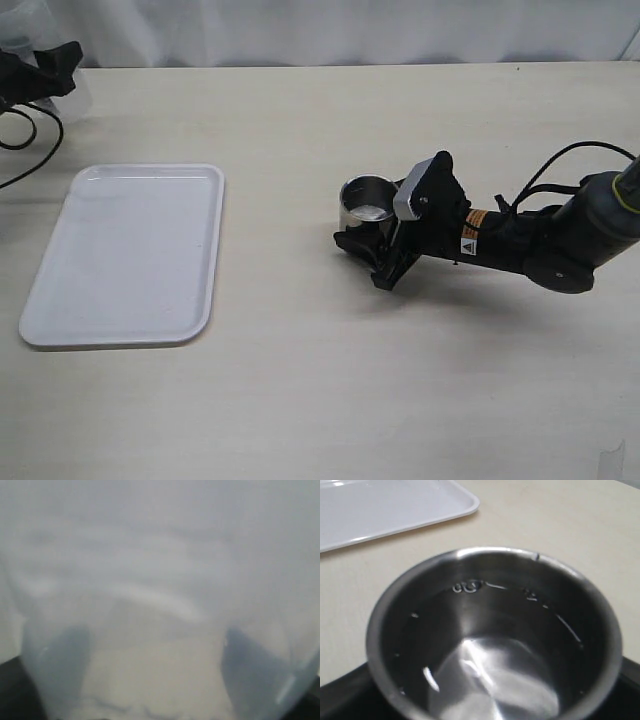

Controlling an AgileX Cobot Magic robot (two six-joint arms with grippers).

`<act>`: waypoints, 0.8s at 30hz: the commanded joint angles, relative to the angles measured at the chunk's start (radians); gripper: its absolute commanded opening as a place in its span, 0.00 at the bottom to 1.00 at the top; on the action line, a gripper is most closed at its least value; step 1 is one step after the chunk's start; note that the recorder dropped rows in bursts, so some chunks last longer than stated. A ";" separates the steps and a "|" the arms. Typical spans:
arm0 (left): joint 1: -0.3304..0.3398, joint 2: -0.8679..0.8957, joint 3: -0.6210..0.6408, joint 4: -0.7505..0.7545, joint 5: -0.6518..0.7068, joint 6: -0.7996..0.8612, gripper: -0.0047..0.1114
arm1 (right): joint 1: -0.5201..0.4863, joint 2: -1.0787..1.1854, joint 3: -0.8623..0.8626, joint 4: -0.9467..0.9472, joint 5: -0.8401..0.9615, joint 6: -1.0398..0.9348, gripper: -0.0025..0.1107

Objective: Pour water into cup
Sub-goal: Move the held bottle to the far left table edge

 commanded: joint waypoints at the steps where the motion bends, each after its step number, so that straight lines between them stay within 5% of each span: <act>1: -0.028 0.004 -0.002 -0.046 0.019 0.048 0.04 | 0.000 -0.004 -0.005 -0.003 -0.023 -0.003 0.06; 24: -0.081 0.029 -0.002 0.018 0.048 0.071 0.04 | 0.000 -0.004 -0.005 -0.003 -0.021 -0.003 0.06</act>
